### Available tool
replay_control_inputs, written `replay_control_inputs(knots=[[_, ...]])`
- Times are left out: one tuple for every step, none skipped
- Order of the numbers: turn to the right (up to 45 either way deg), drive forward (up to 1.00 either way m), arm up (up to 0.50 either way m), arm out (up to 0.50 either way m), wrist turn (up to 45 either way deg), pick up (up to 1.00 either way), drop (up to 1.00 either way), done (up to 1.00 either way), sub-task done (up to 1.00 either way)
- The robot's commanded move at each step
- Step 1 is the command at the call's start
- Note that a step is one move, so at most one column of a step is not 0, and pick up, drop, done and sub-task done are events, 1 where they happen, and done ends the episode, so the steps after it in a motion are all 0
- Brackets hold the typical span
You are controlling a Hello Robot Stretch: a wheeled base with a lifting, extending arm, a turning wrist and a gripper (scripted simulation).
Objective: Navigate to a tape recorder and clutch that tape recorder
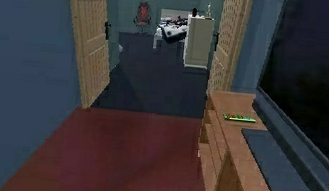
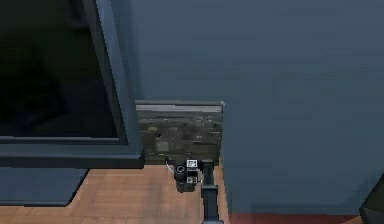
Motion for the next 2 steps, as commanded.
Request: replay_control_inputs(knots=[[0.0, 0.0, 0.1, 0.0, 0.0, 0.0, 0.0, 0.0, 0.0], [0.0, 0.0, 0.0, 0.0, 0.0, 0.0, 0.0, 1.0, 0.0]])
